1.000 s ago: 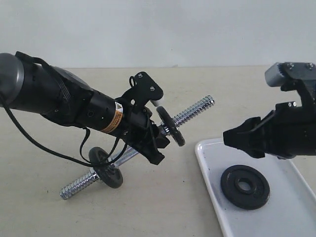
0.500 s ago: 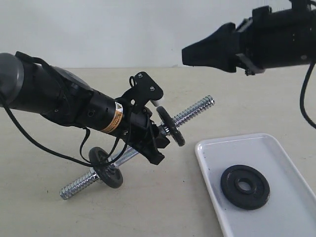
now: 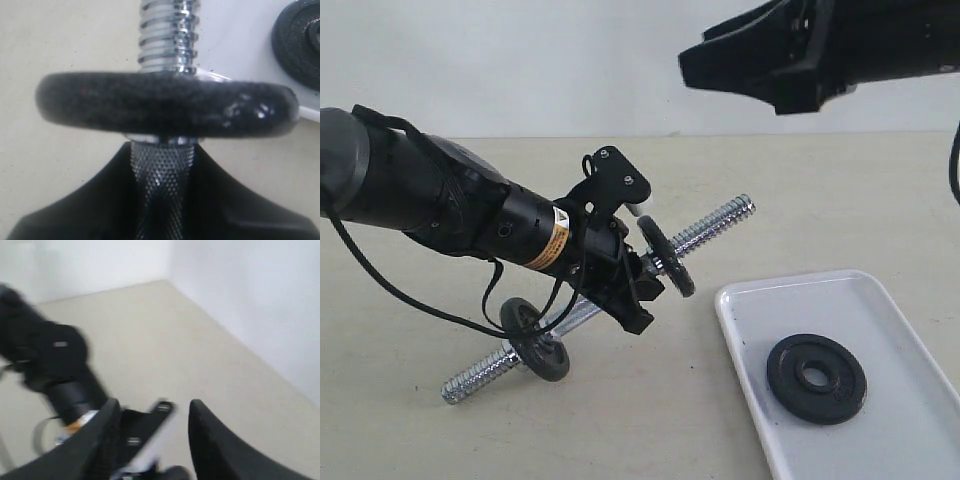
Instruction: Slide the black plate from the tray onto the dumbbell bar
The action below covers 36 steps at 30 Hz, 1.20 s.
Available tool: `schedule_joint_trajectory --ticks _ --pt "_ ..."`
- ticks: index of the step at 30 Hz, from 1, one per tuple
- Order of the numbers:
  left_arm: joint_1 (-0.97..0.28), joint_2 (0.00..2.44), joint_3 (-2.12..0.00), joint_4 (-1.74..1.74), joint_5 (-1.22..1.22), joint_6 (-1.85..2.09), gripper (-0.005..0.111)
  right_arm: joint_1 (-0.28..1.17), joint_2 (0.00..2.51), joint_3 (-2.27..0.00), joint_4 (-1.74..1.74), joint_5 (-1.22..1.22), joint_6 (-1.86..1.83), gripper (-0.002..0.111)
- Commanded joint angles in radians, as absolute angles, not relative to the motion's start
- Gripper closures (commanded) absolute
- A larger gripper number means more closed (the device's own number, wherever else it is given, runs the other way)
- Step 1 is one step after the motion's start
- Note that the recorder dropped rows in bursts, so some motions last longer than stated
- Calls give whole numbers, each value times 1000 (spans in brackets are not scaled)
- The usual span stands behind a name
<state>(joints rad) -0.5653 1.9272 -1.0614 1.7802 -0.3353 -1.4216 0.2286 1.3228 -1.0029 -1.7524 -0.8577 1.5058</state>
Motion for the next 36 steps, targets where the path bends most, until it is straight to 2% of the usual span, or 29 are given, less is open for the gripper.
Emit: schedule_joint_trajectory --ticks 1,4,6,11,18,26,29,36 --pt "-568 1862 -1087 1744 -371 -1431 102 229 1305 -1007 -1744 -207 1611 54" --pt "-568 1862 -1087 1744 -371 -1431 102 229 1287 -1009 -1744 38 1662 52" --pt "-568 1862 -1087 1744 -371 -1431 102 229 1273 -1009 -1739 67 1673 52" --pt "-568 1862 -1087 1744 -369 -1431 102 229 1279 -1009 -1564 -106 1768 52" --pt "-568 1862 -1087 1744 -371 -1431 102 177 1348 -1009 -1665 -311 1895 52" --pt "-568 1862 -1087 1744 -369 -1431 102 179 1337 -1000 -1744 -32 1436 52" --pt "-568 1862 -1087 1744 -369 -1431 102 177 1335 -1000 -1632 33 1563 52" --pt "-568 1862 -1087 1744 -369 -1431 102 69 1355 -1024 -1533 -506 1947 52"
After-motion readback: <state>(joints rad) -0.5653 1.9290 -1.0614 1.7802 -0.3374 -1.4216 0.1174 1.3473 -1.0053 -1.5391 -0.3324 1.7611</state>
